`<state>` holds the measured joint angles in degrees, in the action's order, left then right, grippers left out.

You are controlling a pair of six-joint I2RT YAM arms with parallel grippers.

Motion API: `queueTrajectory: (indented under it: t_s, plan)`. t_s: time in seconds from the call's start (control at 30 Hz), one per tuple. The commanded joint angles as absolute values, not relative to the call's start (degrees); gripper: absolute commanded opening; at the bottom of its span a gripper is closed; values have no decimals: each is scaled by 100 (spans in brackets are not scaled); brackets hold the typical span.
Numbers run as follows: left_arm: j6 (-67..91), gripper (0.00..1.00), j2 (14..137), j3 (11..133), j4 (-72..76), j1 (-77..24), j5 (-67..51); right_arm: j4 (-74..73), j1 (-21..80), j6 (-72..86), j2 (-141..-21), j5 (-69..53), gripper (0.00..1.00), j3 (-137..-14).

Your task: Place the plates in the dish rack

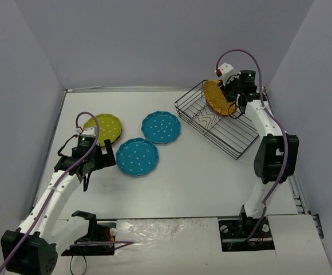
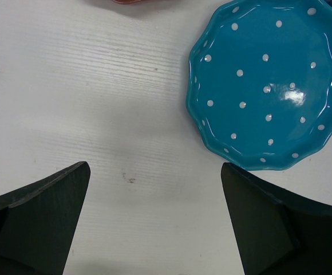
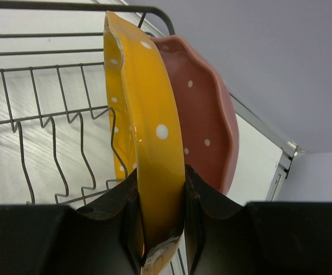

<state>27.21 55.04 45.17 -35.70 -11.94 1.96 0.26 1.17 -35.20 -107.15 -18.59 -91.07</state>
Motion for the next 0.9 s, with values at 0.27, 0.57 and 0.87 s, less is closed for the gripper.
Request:
queueTrajectory:
  t_s: [0.27, 0.57, 0.87]
  plan:
    - [2691, 97, 5565, 4656, -3311, -1169, 135, 1114, 26, -3225, -10804, -2140, 14, -9156]
    - [2833, 97, 5665, 4649, -3306, -1169, 0, 1107, -125, -2906, -10482, -2080, 53, -9075]
    - [3339, 97, 5810, 4543, -3129, -1186, -281, 1046, -140, -2488, -9556, -1943, 75, -8711]
